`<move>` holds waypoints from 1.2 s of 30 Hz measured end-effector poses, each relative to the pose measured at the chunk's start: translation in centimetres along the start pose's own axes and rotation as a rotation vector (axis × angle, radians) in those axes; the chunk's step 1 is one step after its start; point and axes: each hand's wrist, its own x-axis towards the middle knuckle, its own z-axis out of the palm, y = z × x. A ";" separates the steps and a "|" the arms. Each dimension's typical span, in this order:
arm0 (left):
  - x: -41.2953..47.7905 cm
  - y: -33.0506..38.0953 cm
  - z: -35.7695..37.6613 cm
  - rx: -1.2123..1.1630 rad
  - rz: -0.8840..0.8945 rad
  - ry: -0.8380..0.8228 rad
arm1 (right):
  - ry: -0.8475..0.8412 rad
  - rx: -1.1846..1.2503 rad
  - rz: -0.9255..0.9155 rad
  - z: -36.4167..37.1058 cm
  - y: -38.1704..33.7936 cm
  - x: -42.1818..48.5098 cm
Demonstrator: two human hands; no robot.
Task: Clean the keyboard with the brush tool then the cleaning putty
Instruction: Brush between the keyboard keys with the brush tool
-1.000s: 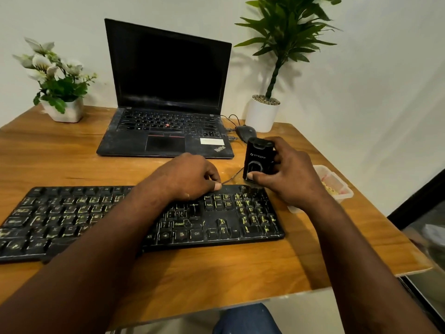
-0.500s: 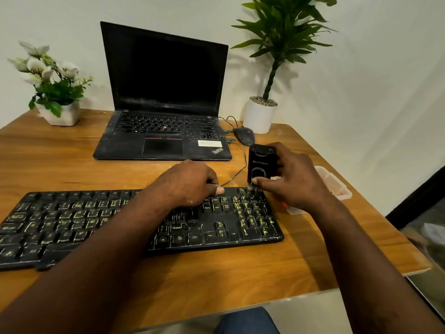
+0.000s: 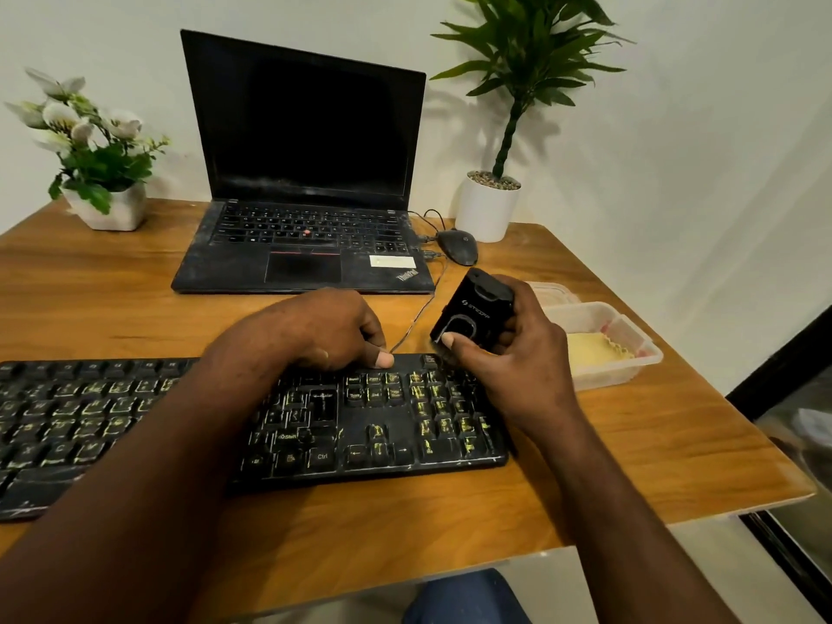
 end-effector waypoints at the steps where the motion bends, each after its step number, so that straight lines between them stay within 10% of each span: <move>1: -0.1 -0.1 -0.1 -0.012 -0.004 -0.007 | 0.000 0.020 0.010 0.2 0.0 0.2; 36: -0.4 0.0 0.1 -0.191 -0.040 -0.018 | -0.080 0.046 0.029 1.2 0.8 0.0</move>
